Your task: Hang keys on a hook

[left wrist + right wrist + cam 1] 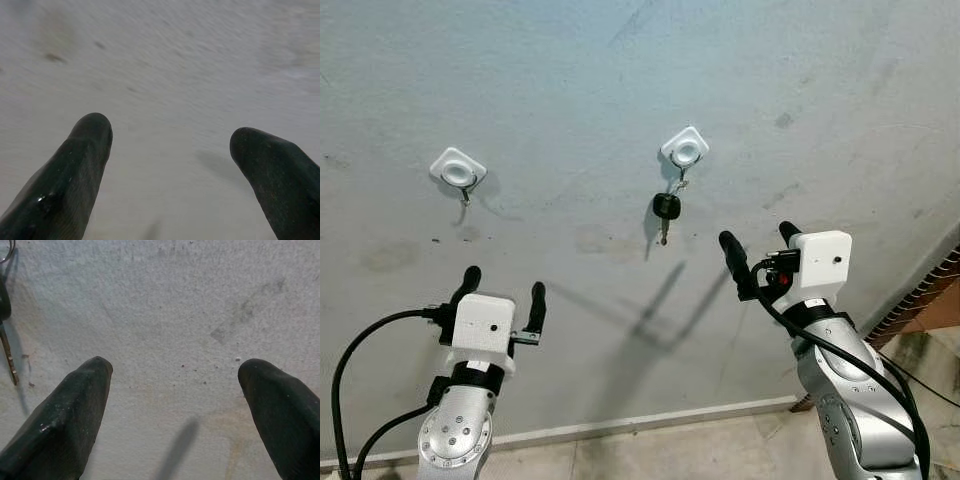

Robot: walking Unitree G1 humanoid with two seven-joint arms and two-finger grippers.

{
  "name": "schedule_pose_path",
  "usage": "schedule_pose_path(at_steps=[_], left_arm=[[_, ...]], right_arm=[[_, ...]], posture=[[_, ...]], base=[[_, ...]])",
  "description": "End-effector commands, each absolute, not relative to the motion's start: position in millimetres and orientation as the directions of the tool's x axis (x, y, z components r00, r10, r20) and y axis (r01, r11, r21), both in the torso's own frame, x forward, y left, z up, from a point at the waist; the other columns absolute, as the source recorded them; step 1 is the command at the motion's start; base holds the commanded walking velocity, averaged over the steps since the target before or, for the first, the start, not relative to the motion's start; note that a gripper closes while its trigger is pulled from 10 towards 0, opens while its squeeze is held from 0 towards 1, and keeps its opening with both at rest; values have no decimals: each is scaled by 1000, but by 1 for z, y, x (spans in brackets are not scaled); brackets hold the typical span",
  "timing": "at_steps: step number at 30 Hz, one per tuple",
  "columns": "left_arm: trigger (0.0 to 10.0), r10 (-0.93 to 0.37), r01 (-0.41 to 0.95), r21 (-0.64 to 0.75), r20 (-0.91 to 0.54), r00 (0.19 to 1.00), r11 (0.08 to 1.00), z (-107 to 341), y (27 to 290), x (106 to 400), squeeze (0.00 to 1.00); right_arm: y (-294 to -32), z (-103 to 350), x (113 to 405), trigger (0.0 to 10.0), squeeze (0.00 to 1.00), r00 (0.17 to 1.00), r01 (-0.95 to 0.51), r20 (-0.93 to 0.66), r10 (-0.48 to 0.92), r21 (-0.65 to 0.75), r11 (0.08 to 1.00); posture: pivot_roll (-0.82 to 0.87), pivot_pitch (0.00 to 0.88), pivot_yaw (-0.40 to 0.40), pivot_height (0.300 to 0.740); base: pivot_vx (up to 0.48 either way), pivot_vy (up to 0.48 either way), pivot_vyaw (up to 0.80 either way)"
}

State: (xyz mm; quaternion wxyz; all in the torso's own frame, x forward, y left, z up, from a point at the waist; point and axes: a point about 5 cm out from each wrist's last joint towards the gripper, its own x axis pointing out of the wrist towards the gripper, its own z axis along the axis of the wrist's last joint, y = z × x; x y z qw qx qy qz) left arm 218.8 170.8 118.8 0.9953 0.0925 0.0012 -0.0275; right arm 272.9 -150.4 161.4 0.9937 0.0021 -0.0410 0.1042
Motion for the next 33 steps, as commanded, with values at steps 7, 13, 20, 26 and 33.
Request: schedule_pose_path(at_steps=[7,13,20,26,33], left_arm=[[10000,-163,160,145,13,986,976,127,153,230,0],[10000,-164,161,151,9,986,975,126,151,228,0],[10000,-114,115,180,-18,993,977,122,166,215,0],[10000,-82,89,210,-39,996,974,119,176,206,0],[10000,-103,105,215,-20,994,971,123,171,212,0]], right_arm=[[-149,164,274,10000,0,970,-232,74,231,13,973],[-152,160,266,10000,0,973,-230,43,229,19,973],[-169,148,242,10000,0,981,-193,-10,194,13,981],[-184,144,234,10000,0,983,-179,-44,179,-9,984],[-175,146,241,10000,0,979,-202,-32,202,-1,979]], posture=[[14,34,-10,740],[7,38,-13,740],[7,50,-2,740],[11,48,2,740],[18,41,6,740]], base=[[0,0,0],[0,0,-218],[0,0,-209],[0,0,0],[0,0,0]])
